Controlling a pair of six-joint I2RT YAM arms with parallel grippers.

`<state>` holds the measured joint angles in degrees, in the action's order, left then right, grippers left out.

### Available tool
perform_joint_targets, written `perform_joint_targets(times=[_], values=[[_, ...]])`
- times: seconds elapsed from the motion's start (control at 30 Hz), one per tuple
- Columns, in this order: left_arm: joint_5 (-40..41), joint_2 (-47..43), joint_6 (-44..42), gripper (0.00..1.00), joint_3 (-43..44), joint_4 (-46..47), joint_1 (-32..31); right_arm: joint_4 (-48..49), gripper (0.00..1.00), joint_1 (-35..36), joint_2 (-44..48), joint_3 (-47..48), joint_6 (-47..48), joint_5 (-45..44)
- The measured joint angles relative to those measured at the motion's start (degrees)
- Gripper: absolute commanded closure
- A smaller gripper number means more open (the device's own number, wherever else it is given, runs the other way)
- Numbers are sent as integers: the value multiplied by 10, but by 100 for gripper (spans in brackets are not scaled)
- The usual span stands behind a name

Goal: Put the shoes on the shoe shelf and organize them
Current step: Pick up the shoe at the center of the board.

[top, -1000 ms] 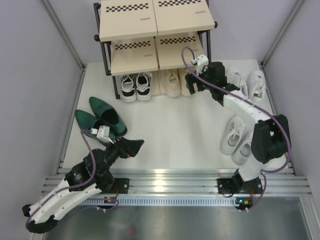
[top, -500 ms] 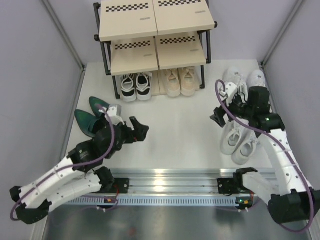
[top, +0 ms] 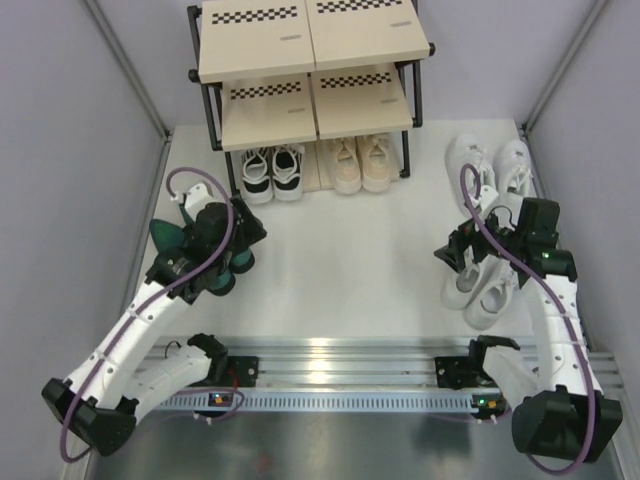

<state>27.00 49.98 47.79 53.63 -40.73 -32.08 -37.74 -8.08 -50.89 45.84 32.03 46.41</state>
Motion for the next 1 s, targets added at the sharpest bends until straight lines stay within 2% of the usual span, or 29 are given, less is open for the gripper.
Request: perform_joint_targets(times=[0.23, 0.47, 0.83, 1.0], values=[[-1, 37, 20, 11, 36, -49, 113, -1, 5, -3, 23, -1, 4, -13], [-7, 70, 12, 12, 37, -75, 213, 1, 5, -4, 67, -6, 4, -17], [-44, 149, -10, 20, 29, -51, 289, 0, 4, -4, 70, -6, 6, -17], [-45, 148, -9, 21, 3, -33, 327, 0, 4, -4, 70, -6, 9, -17]])
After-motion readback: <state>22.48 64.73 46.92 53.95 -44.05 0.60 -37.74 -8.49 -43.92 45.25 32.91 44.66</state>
